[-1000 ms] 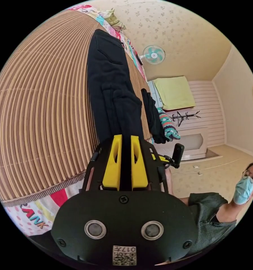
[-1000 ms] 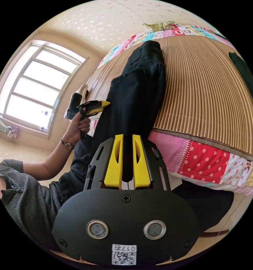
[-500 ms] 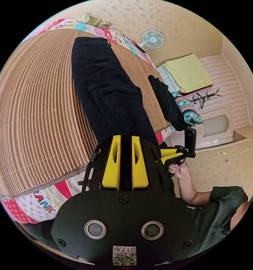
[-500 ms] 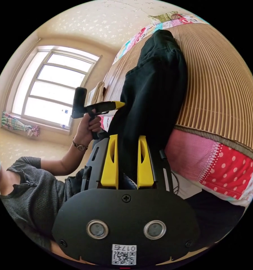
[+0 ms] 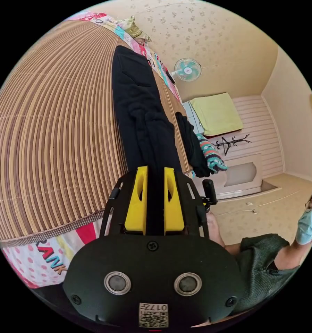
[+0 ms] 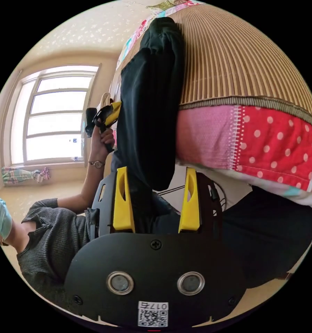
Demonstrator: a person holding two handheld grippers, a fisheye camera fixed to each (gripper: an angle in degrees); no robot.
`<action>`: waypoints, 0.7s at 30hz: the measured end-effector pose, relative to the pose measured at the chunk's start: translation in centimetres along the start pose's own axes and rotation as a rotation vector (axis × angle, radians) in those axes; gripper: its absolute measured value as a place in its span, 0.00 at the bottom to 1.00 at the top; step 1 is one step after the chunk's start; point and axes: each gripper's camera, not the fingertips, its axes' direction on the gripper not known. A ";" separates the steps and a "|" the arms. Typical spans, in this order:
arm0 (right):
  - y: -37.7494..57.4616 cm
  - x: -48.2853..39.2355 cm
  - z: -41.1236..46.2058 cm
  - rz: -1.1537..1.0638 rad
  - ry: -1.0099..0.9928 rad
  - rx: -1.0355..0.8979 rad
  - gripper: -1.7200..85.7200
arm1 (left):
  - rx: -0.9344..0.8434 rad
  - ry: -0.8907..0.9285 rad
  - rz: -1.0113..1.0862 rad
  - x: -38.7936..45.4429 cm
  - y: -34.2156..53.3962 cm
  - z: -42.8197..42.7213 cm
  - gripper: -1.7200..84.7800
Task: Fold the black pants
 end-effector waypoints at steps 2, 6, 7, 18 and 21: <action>-1.1 1.8 1.8 0.004 -0.091 -0.048 0.24 | 0.084 0.025 0.108 2.1 1.2 -1.3 0.10; -2.7 4.9 4.3 -0.062 -0.565 -0.129 0.14 | 0.166 0.017 0.362 6.4 1.7 -3.2 0.02; -2.5 4.1 3.6 -0.121 -0.640 -0.126 0.13 | 0.173 -0.055 0.417 7.9 1.2 -3.6 0.02; 5.2 -16.1 -6.8 -0.864 -0.625 -0.022 0.09 | -0.530 -0.088 0.654 9.5 -2.4 12.3 0.01; 3.7 -15.2 -9.5 -0.739 -0.653 0.103 0.09 | -0.609 0.139 0.574 7.5 1.9 15.2 0.01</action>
